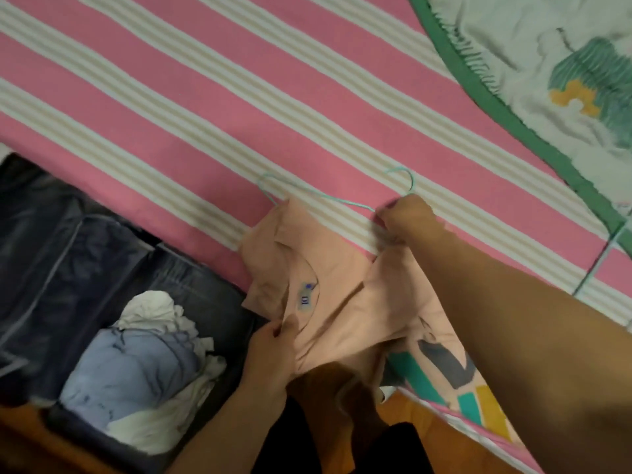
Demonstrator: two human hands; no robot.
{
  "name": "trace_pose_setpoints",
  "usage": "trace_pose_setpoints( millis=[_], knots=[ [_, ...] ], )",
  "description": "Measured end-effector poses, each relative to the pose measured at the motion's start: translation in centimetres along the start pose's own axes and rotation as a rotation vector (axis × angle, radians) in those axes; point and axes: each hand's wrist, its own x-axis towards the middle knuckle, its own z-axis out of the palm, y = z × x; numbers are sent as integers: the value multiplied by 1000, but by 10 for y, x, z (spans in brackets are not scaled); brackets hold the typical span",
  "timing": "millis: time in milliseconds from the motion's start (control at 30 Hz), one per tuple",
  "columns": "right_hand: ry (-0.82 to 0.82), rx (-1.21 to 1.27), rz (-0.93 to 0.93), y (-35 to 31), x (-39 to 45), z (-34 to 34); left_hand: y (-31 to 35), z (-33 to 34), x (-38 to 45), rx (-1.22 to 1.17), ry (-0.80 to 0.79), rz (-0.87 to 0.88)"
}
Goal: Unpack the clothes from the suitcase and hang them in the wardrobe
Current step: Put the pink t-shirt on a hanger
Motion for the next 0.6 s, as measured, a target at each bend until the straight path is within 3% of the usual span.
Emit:
trace_pose_setpoints(
  millis=[100,200,300,467,600],
  knots=[
    [-124,340,64,-1,-14,-5,2,-3,-25,-80,1,13],
    [5,469,9,13,-45,-38,15,-7,-69,-106,182,173],
    [120,645,-142,31,-88,-96,47,-15,-125,-90,280,447],
    [57,1161,-411,37,-172,-225,119,-20,-253,-37,4,811],
    [28,1332,-623,28,-256,-325,155,-24,-390,318,-162,1016]
  ],
)
